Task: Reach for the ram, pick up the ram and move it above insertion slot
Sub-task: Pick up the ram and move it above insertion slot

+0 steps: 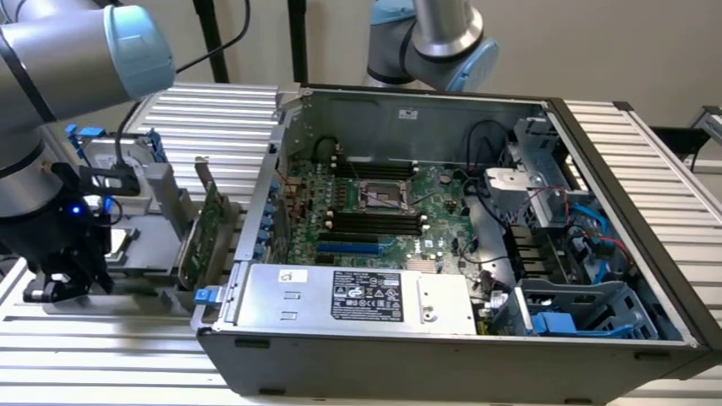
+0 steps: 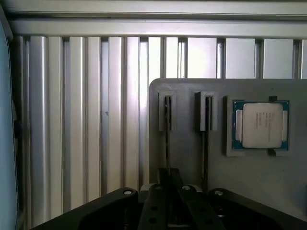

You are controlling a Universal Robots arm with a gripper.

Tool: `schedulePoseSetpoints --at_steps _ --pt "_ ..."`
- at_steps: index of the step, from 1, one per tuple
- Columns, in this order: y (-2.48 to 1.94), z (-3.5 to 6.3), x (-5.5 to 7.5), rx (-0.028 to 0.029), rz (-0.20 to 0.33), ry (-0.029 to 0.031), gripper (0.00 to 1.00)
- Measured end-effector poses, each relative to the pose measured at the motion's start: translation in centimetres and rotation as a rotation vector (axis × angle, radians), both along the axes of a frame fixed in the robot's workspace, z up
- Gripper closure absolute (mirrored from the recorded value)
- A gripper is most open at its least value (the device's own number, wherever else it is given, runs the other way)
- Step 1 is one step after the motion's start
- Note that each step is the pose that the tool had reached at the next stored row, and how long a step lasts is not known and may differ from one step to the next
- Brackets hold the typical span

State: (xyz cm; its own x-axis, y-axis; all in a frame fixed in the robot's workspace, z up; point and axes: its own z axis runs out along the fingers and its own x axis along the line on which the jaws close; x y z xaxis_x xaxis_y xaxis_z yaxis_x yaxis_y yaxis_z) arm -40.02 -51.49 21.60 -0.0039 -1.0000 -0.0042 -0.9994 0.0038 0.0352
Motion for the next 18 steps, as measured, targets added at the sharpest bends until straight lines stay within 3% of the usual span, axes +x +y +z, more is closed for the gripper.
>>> schedulePoseSetpoints --at_steps 10,18 --pt "0.00 4.46 0.2 0.0000 -0.002 0.0018 0.86" --pt "0.00 8.09 1.3 0.0001 -0.002 0.0020 0.86"
